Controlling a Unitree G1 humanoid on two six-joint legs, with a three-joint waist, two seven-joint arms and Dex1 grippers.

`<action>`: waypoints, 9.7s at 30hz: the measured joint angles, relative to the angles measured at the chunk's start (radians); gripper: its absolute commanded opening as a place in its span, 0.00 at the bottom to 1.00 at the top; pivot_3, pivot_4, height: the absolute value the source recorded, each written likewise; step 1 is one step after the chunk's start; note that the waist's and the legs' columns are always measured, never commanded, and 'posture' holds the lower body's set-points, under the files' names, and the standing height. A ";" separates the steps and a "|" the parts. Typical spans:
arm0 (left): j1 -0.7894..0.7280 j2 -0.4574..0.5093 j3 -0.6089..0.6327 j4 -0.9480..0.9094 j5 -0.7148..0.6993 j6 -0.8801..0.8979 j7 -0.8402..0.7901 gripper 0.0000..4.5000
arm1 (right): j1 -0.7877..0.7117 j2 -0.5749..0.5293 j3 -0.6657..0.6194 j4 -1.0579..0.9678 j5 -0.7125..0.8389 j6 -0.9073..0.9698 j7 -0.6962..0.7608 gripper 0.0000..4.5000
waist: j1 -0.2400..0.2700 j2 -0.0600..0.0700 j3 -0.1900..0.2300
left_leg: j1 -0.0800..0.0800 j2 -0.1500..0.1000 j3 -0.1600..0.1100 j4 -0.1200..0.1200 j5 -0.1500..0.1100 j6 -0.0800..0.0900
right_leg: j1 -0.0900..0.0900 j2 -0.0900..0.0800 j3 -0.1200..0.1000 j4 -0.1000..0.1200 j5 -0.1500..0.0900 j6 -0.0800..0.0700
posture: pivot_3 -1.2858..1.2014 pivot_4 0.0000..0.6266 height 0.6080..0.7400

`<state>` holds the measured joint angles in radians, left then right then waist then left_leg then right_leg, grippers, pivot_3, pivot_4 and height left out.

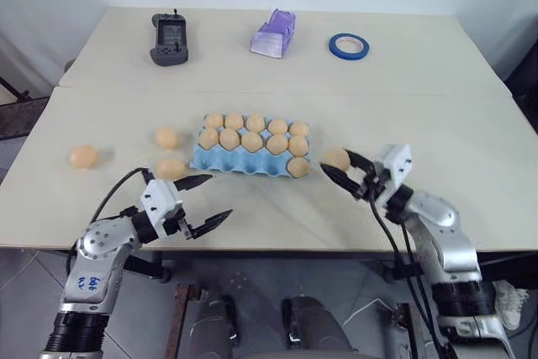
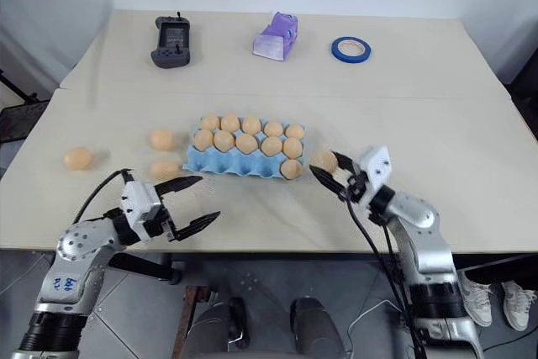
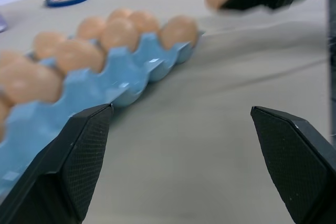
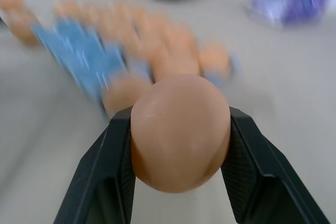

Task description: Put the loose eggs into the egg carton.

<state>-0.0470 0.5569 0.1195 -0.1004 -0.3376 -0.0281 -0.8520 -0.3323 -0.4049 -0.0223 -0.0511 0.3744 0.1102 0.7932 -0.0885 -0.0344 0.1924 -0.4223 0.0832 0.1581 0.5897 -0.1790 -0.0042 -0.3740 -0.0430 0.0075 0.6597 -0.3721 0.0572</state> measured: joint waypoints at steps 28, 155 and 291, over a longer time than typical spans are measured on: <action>0.154 0.000 0.109 -0.056 -0.023 0.025 0.098 1.00 | 0.015 -0.107 0.076 0.105 -0.012 -0.068 0.276 0.99 | 0.007 0.000 0.000 | -0.002 -0.001 0.000 -0.006 -0.001 0.001 | -0.001 -0.002 -0.001 -0.006 0.000 -0.001 | 0.52 0.24 1.00; -0.618 -0.122 0.121 0.767 0.137 0.031 0.452 0.96 | 0.153 -0.048 0.014 0.104 0.008 -0.262 0.220 1.00 | 0.034 -0.002 0.000 | -0.002 0.000 0.002 0.002 0.003 0.003 | 0.000 0.001 -0.001 -0.001 0.001 0.001 | 0.52 0.24 1.00; -0.358 0.042 0.018 0.337 0.001 0.079 -0.059 1.00 | 0.152 0.011 0.051 0.103 0.002 -0.270 0.197 1.00 | 0.027 -0.003 0.000 | -0.001 0.001 0.001 0.000 0.002 -0.001 | -0.001 0.001 -0.001 0.001 0.001 -0.001 | 0.52 0.24 1.00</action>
<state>-0.4046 0.5994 0.1376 0.2367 -0.3369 0.0510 -0.9115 -0.1804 -0.3942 0.0288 0.0520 0.3759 -0.1593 0.9906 -0.0620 -0.0378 0.1919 -0.4230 0.0842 0.1594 0.5899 -0.1766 -0.0056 -0.3747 -0.0420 0.0065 0.6606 -0.3708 0.0566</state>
